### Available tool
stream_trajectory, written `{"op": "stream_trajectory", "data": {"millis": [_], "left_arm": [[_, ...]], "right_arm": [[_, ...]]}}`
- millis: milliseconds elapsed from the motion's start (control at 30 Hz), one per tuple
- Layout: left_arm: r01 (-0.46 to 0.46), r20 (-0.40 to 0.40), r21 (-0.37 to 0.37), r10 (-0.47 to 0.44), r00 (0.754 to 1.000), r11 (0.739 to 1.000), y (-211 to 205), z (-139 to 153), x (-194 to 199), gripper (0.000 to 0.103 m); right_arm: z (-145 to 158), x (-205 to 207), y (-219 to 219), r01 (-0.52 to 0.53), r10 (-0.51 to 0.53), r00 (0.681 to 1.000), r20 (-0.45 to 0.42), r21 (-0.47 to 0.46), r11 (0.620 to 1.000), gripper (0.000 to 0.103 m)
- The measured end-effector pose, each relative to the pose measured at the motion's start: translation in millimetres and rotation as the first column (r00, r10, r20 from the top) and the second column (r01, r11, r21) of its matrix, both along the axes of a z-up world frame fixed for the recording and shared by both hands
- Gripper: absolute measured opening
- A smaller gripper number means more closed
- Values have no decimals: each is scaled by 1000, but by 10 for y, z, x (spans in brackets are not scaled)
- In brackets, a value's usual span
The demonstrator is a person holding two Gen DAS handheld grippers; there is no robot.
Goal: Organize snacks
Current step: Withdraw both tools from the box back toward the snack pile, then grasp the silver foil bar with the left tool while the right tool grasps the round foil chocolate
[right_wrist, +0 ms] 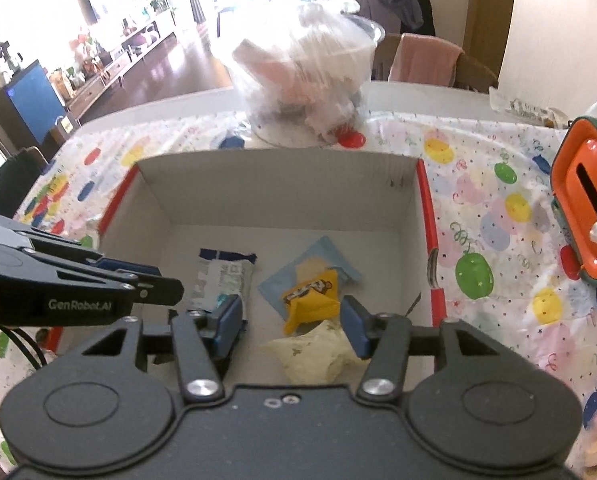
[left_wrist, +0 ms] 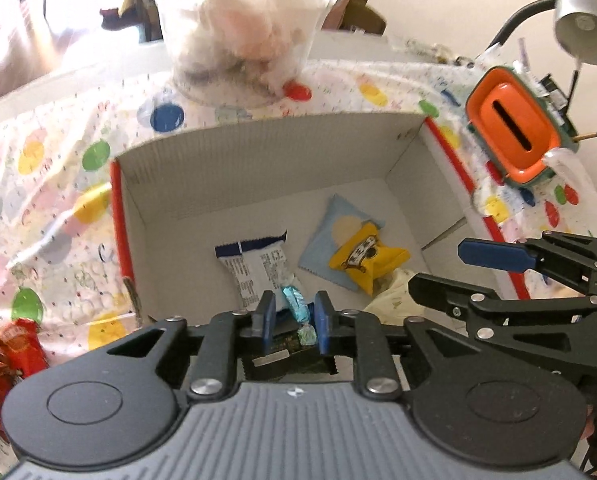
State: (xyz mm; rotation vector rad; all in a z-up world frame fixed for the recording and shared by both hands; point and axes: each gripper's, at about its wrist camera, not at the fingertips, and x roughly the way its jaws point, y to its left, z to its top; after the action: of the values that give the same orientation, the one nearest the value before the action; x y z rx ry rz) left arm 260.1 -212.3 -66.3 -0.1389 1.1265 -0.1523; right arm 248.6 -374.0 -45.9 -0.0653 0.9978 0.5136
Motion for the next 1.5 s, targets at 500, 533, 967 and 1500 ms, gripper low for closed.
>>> {"op": "stream_trajectory", "data": {"millis": [500,533,967,1500], "left_arm": [[-23,216,10,20,976,1000,318,437,-634,66],[-24,229,12,21,973,1000,346,457,-684,67],[-46,312,12,40,949,999,807,641,-1292,79],[-237,302,20,220,928,971,2040,491,-1831,83]], "right_arm": [[407,-475,82,14,-24,995,101,104,994,83],[427,-505,95,14,-26,994,107,112,994,85],[547,-949,579,-25,2,986,165,134,991,98],[489,-1262,1469,-103,82,981,173,117,988,103]]}}
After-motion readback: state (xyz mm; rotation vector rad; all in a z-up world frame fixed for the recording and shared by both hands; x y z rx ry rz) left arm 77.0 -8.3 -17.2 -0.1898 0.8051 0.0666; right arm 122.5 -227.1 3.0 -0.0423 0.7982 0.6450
